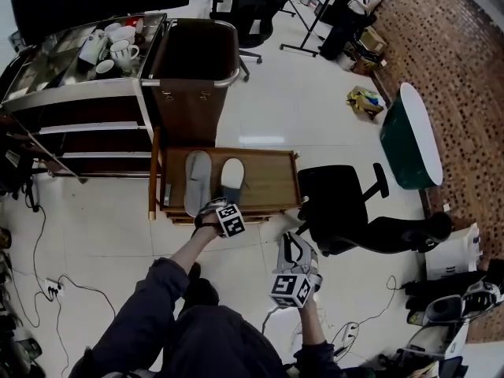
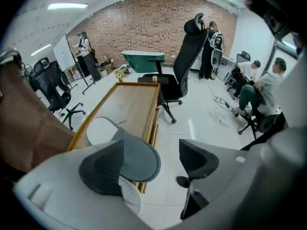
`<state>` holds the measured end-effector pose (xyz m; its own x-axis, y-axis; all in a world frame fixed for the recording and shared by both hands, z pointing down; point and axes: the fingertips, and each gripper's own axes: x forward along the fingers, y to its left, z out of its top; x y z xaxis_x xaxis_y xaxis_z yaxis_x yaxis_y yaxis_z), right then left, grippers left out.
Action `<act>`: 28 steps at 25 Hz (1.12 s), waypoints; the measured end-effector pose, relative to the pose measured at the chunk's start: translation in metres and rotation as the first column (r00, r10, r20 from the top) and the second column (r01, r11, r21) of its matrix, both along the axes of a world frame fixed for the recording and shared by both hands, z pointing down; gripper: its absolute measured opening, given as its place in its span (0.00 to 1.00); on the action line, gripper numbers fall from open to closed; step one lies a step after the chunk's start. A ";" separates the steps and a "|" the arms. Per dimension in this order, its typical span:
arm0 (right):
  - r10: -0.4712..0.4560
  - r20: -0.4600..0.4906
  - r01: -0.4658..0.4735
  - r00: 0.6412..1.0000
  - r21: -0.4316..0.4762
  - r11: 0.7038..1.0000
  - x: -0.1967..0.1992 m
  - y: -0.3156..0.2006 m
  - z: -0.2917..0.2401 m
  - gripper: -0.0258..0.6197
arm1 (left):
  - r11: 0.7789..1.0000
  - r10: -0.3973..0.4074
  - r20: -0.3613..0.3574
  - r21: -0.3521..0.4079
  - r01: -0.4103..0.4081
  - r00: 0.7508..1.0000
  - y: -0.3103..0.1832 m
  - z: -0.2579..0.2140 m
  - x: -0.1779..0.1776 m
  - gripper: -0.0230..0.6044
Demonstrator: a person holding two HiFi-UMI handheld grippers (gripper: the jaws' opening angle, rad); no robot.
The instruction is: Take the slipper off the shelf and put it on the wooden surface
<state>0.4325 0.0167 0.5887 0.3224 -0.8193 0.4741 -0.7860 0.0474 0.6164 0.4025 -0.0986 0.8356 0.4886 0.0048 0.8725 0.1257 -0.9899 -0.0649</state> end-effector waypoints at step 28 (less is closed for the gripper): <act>-0.191 0.120 0.182 0.974 0.082 0.980 -0.073 0.106 0.009 0.04 | 0.914 -0.325 -0.297 0.143 0.379 0.898 0.199 -0.178 -0.207 0.59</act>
